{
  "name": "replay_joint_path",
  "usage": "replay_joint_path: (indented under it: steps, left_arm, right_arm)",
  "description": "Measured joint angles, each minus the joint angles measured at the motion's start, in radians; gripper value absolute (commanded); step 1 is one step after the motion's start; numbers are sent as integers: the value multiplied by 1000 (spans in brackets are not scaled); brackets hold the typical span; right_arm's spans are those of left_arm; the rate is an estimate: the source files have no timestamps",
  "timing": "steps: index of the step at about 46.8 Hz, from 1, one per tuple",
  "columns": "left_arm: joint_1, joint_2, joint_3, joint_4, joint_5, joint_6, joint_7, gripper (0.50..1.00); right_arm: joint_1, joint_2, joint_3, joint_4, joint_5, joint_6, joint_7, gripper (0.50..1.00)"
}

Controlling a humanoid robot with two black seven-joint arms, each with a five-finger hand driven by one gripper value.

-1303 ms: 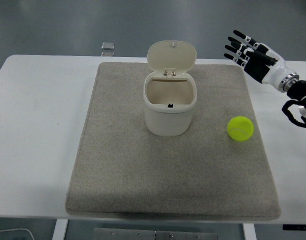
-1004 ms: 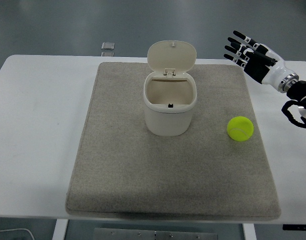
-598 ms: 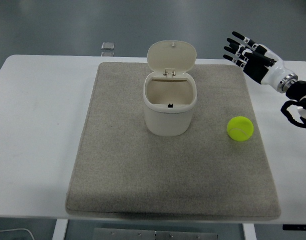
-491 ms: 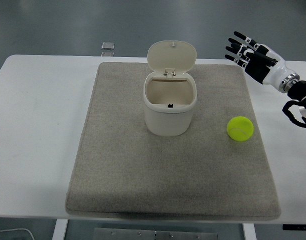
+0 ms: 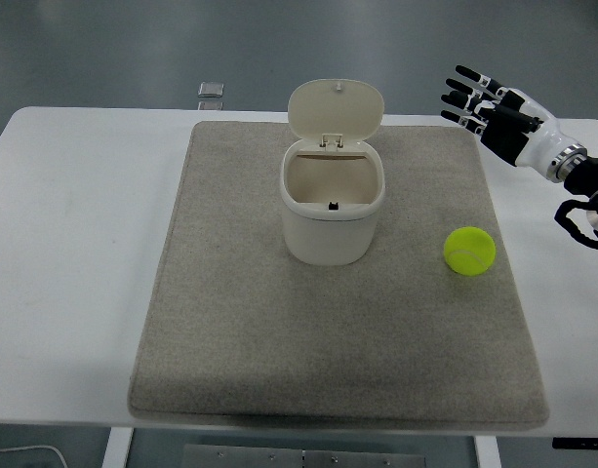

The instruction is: Pick up the tennis ball and place it in the box.

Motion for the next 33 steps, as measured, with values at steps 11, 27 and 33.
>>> replay_joint_path:
  steps: [11, 27, 33]
  left_arm:
    - [0, 0, 0, 0, 0, 0, 0, 992]
    - [0, 0, 0, 0, 0, 0, 0, 992]
    - [0, 0, 0, 0, 0, 0, 0, 992]
  right_arm:
    - [5, -17, 0, 1, -47, 0, 1, 899]
    - [5, -72, -2, 10, -156, 36, 15, 897]
    - [5, -114, -1, 34, -228, 71, 37, 897]
